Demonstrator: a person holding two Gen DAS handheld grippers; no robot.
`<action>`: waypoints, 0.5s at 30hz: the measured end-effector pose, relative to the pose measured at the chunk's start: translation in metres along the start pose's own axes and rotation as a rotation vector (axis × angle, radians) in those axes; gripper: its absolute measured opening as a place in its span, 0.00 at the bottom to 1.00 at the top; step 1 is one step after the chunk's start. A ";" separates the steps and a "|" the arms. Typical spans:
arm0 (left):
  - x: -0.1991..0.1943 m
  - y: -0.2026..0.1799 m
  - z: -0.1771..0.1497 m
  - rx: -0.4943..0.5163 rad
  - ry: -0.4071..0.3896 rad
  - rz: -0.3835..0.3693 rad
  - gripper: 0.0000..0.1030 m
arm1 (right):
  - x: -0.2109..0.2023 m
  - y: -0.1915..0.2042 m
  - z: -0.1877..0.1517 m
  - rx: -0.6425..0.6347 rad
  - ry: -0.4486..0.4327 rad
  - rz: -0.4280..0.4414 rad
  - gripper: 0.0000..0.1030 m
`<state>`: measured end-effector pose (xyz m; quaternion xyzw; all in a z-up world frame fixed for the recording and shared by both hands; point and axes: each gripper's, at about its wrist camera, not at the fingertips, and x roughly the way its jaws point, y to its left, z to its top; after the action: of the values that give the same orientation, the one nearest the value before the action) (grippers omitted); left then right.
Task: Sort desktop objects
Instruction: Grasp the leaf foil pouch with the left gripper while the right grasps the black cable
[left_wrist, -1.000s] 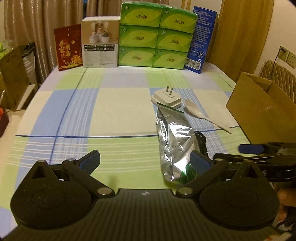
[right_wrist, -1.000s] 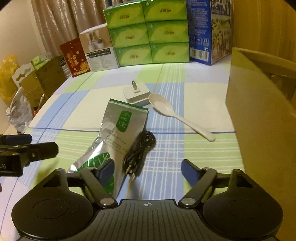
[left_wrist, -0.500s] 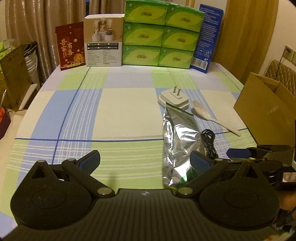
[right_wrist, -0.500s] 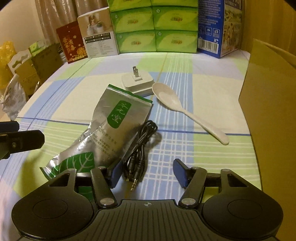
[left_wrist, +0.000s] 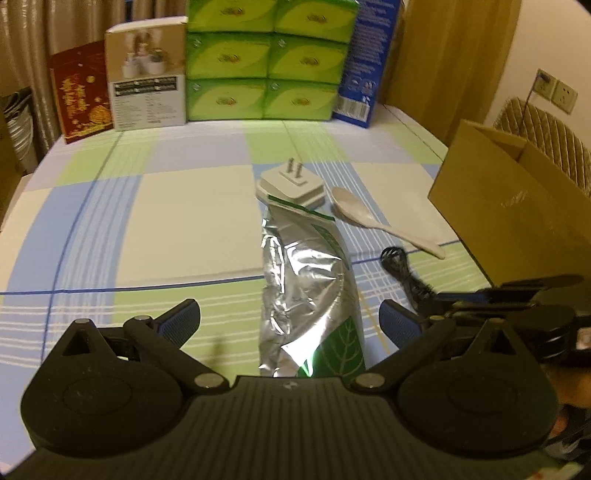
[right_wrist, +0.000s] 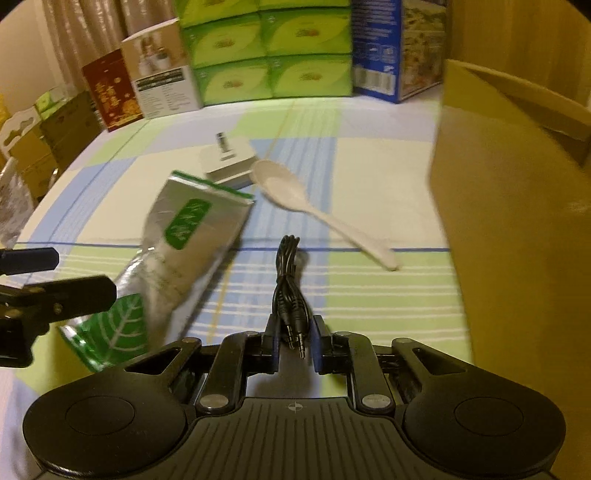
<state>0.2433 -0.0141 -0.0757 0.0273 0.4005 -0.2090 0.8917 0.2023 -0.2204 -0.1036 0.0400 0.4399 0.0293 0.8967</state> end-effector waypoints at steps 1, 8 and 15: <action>0.004 0.000 0.000 0.002 0.007 -0.005 0.98 | 0.000 -0.003 0.000 0.007 0.001 0.000 0.13; 0.032 -0.003 0.003 0.003 0.054 -0.029 0.94 | 0.002 -0.009 0.001 0.003 -0.006 0.006 0.13; 0.051 -0.001 0.003 -0.021 0.101 -0.067 0.65 | 0.007 -0.012 0.005 0.008 -0.026 0.038 0.19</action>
<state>0.2751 -0.0335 -0.1101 0.0151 0.4480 -0.2328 0.8631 0.2109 -0.2320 -0.1074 0.0521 0.4273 0.0442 0.9015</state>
